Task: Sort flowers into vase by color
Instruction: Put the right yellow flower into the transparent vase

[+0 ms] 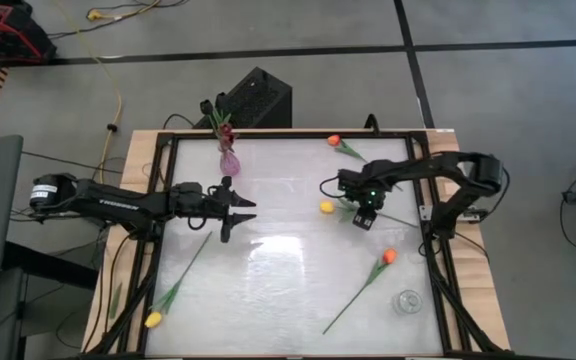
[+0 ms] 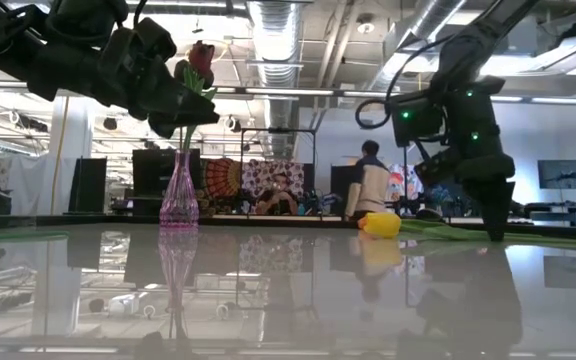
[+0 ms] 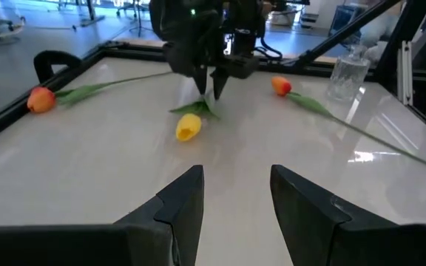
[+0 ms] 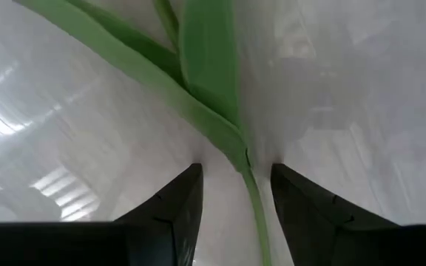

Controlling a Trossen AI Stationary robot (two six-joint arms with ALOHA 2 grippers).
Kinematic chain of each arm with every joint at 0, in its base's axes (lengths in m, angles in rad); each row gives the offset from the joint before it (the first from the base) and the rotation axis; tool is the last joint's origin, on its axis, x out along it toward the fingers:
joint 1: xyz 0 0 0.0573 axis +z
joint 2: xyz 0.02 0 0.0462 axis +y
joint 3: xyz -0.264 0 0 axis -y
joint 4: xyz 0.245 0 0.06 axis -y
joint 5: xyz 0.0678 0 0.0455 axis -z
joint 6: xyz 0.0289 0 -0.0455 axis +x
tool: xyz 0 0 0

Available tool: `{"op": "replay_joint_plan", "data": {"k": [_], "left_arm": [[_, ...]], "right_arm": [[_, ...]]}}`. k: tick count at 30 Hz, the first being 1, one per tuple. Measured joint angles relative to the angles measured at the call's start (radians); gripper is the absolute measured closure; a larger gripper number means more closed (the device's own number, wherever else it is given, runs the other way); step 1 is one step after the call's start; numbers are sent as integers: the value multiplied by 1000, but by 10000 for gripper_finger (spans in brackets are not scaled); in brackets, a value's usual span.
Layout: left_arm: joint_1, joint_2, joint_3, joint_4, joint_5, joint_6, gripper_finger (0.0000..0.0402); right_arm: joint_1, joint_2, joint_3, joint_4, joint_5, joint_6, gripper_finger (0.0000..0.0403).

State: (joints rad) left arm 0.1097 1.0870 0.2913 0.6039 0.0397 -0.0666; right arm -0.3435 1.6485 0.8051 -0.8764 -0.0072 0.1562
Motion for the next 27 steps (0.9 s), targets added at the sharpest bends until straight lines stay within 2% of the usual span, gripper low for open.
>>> {"op": "replay_joint_plan", "data": {"k": [4,10,16,22,24,27], "left_arm": [[0,0,0,-3,-1,-4,256],[0,0,0,-10,-1,-8,256],[0,0,0,-15,-1,-9,256],[0,0,0,-43,5,-9,256],[0,0,0,-50,5,-9,256],[0,0,0,-54,5,-9,256]], "right_arm": [[12,24,3,4,-12,-4,248],[70,-46,30,7,-21,-11,380],[174,-182,127,124,-32,12,383],[391,-358,176,307,-42,130,389],[490,-411,176,348,1,213,388],[644,-481,176,363,122,337,387]]}}
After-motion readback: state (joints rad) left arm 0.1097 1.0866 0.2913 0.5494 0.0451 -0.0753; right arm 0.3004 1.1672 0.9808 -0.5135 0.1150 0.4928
